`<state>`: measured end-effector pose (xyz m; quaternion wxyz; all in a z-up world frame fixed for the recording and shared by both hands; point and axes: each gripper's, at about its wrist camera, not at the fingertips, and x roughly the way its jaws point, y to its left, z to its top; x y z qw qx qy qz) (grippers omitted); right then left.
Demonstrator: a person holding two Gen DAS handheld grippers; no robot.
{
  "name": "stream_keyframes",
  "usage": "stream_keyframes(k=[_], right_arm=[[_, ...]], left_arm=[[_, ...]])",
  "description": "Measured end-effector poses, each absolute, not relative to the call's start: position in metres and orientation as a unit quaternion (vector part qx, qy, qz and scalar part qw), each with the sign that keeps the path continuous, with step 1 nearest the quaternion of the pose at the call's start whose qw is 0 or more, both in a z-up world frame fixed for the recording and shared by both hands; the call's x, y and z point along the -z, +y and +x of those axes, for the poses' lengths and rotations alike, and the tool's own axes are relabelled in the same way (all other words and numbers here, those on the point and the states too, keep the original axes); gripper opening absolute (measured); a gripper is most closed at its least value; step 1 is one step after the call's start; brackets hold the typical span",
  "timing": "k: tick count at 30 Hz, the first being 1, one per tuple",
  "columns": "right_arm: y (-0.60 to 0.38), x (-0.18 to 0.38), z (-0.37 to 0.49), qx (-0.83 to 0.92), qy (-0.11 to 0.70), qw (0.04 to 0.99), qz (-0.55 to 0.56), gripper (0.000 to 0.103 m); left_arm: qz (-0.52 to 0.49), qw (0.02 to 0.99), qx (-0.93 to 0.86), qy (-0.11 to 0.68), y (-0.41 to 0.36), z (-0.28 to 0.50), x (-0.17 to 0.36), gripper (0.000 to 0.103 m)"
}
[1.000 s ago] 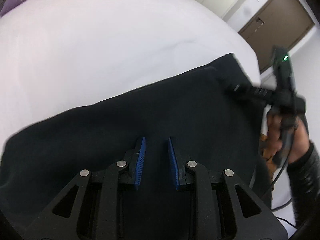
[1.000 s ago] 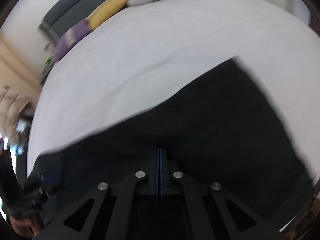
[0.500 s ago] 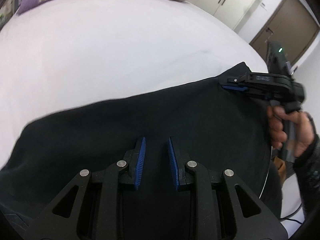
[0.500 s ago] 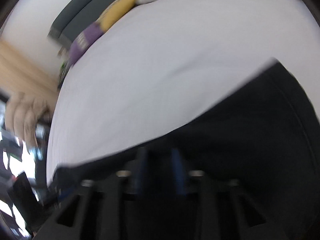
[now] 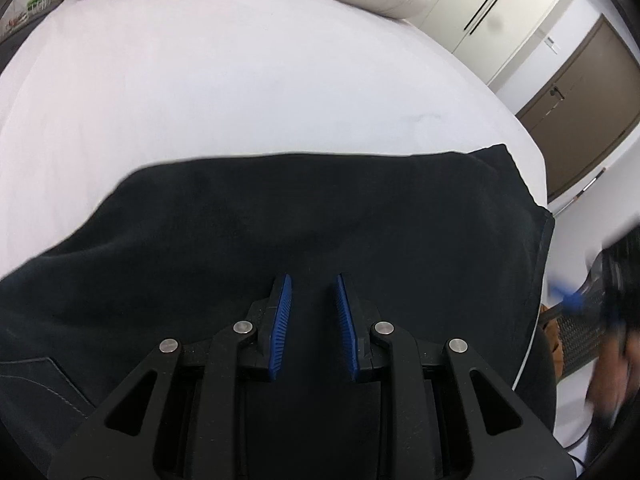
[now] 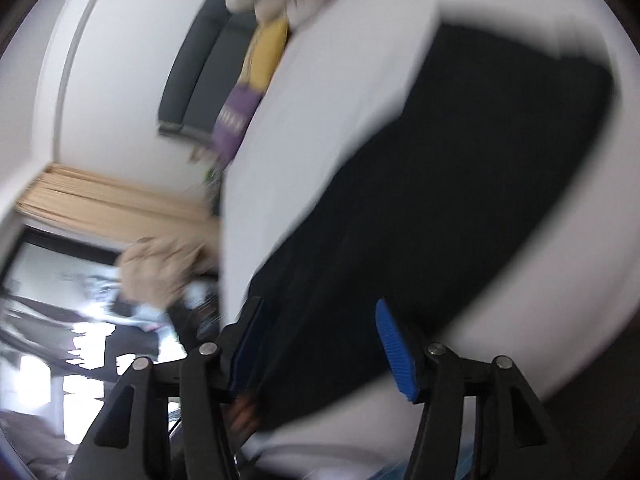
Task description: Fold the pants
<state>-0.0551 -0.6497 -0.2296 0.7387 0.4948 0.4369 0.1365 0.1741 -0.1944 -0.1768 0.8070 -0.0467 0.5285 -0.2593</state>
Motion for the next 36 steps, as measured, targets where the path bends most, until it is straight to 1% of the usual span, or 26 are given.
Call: stream_keyframes(k=[1, 4, 10, 11, 17, 24, 25, 26, 27, 28, 29, 36], right_arm=[[-0.638, 0.237, -0.062, -0.145, 0.44, 0.723, 0.513, 0.046], [-0.608, 0.255, -0.076, -0.168, 0.436, 0.689, 0.554, 0.043], [-0.58, 0.278, -0.061, -0.172, 0.467, 0.657, 0.566, 0.043], [-0.581, 0.281, -0.06, -0.175, 0.464, 0.652, 0.574, 0.043], [-0.575, 0.294, -0.06, -0.17, 0.48, 0.635, 0.582, 0.043], [-0.577, 0.299, -0.069, -0.168, 0.479, 0.625, 0.593, 0.043], [-0.574, 0.3, -0.066, -0.167, 0.478, 0.628, 0.591, 0.041], [-0.573, 0.3, -0.064, -0.166, 0.479, 0.631, 0.587, 0.03], [-0.571, 0.301, -0.061, -0.167, 0.482, 0.633, 0.582, 0.023], [-0.569, 0.303, -0.059, -0.165, 0.488, 0.633, 0.578, 0.006], [-0.569, 0.306, -0.059, -0.161, 0.493, 0.632, 0.576, 0.002], [-0.573, 0.305, -0.078, -0.154, 0.488, 0.642, 0.571, 0.001]], left_arm=[[-0.051, 0.806, 0.26, 0.529, -0.196, 0.175, 0.182, 0.022], [-0.053, 0.805, 0.259, 0.531, -0.195, 0.174, 0.183, 0.022], [-0.052, 0.805, 0.258, 0.531, -0.194, 0.174, 0.182, 0.022], [-0.058, 0.805, 0.259, 0.531, -0.174, 0.173, 0.178, 0.022], [-0.055, 0.805, 0.261, 0.53, -0.167, 0.171, 0.176, 0.022], [-0.06, 0.804, 0.262, 0.53, -0.154, 0.171, 0.174, 0.022], [-0.057, 0.805, 0.261, 0.53, -0.155, 0.171, 0.174, 0.022], [-0.056, 0.805, 0.261, 0.53, -0.156, 0.171, 0.174, 0.022], [-0.056, 0.805, 0.261, 0.53, -0.156, 0.171, 0.174, 0.022], [-0.056, 0.805, 0.261, 0.53, -0.156, 0.171, 0.174, 0.022], [-0.056, 0.805, 0.261, 0.53, -0.156, 0.171, 0.174, 0.022], [-0.056, 0.806, 0.26, 0.53, -0.16, 0.168, 0.172, 0.022]])
